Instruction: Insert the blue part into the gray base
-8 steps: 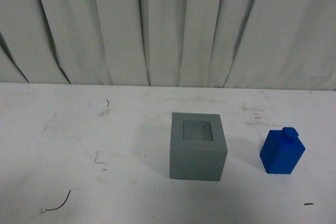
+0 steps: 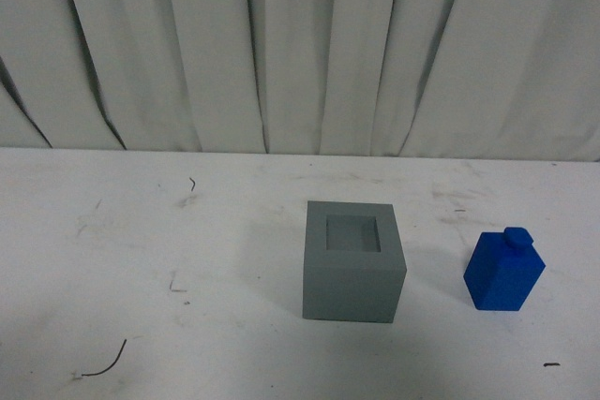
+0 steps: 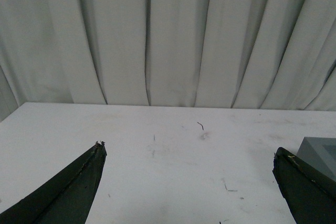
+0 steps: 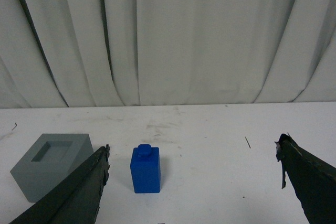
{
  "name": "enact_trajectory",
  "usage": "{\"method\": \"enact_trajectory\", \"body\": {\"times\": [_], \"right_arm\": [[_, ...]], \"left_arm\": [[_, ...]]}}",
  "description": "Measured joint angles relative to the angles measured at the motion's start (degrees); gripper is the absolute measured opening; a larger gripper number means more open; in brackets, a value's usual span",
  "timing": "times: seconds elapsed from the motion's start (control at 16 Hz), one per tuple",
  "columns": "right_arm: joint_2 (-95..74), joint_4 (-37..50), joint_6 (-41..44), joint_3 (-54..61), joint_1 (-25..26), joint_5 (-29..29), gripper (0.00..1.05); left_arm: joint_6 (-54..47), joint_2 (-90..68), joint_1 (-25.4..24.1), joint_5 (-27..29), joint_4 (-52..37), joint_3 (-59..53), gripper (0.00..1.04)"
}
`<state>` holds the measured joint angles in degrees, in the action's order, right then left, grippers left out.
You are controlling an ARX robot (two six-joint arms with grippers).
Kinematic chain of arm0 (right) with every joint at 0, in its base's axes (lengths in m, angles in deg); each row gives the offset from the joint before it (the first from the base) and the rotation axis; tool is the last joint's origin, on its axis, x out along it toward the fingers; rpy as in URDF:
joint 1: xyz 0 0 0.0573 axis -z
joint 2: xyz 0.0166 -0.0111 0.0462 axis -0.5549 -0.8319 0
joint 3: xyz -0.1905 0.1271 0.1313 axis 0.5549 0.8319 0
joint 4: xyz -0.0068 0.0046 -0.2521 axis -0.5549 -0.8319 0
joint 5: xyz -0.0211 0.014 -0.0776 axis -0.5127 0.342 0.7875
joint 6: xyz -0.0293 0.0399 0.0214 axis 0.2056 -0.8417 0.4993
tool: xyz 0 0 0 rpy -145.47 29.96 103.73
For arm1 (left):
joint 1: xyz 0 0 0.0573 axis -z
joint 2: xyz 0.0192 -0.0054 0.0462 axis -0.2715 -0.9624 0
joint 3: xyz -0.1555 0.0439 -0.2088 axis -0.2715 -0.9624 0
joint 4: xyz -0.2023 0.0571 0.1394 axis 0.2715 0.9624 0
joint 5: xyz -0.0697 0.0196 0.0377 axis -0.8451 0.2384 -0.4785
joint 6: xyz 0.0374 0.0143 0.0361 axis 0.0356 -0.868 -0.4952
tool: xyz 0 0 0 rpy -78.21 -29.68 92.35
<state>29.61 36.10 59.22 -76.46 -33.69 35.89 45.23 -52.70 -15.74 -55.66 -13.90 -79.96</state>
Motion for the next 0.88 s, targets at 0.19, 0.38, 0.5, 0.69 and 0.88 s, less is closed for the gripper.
{"method": "enact_trajectory", "body": {"times": [0.19,0.38,0.5,0.69,0.88], "right_arm": [[0.0,0.0,0.0,0.0,0.0,0.0,0.98],[0.0,0.0,0.0,0.0,0.0,0.0,0.98],[0.0,0.0,0.0,0.0,0.0,0.0,0.98],[0.0,0.0,0.0,0.0,0.0,0.0,0.98],[-1.3,2.9,0.0,0.0,0.1,-0.2,0.98]], "left_arm": [[0.0,0.0,0.0,0.0,0.0,0.0,0.98],[0.0,0.0,0.0,0.0,0.0,0.0,0.98],[0.0,0.0,0.0,0.0,0.0,0.0,0.98],[0.0,0.0,0.0,0.0,0.0,0.0,0.98],[0.0,0.0,0.0,0.0,0.0,0.0,0.98]]}}
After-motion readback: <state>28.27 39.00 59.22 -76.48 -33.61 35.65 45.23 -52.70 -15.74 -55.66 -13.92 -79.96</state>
